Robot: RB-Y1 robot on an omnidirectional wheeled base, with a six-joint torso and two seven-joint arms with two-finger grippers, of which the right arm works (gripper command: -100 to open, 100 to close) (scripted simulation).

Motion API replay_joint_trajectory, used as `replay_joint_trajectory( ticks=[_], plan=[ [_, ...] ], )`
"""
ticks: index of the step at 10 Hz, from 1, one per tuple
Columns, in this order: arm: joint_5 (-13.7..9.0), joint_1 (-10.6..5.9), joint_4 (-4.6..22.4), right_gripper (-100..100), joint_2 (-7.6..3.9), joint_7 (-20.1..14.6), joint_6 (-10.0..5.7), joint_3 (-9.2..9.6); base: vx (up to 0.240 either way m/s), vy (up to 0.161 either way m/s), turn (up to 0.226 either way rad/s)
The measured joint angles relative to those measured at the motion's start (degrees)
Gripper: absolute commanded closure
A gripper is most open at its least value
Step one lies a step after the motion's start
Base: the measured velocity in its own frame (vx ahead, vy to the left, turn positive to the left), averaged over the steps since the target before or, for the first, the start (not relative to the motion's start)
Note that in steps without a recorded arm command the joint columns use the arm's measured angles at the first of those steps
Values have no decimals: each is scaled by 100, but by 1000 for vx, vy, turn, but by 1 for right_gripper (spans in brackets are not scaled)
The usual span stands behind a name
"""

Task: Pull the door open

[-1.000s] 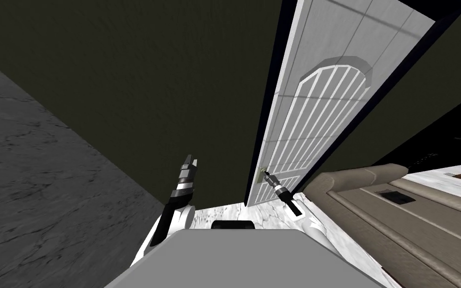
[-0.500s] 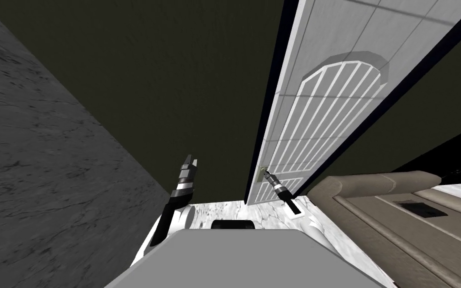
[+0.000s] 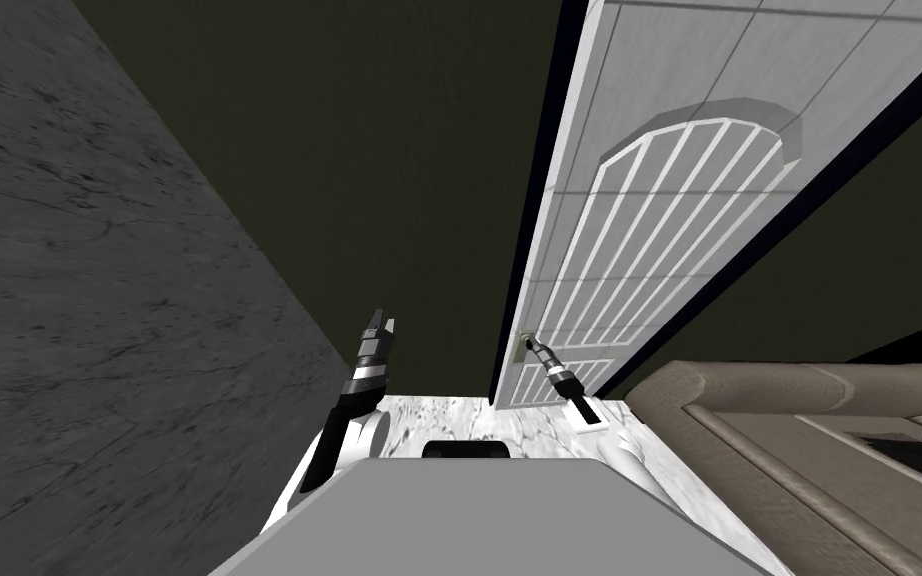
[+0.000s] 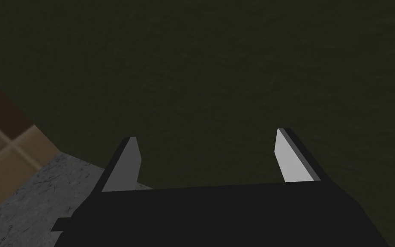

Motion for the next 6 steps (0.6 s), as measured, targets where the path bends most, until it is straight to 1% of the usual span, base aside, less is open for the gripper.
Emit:
replay_joint_trajectory(
  ticks=[1,2,6],
  plan=[
    [-171,-34,35,100,-5,-129,9,1,-102,-99,177],
    [-345,-56,41,-100,-23,-270,30,0,-96,-64,111],
    [-794,-144,87,-100,59,-620,78,62,-61,-19,59]
  ],
)
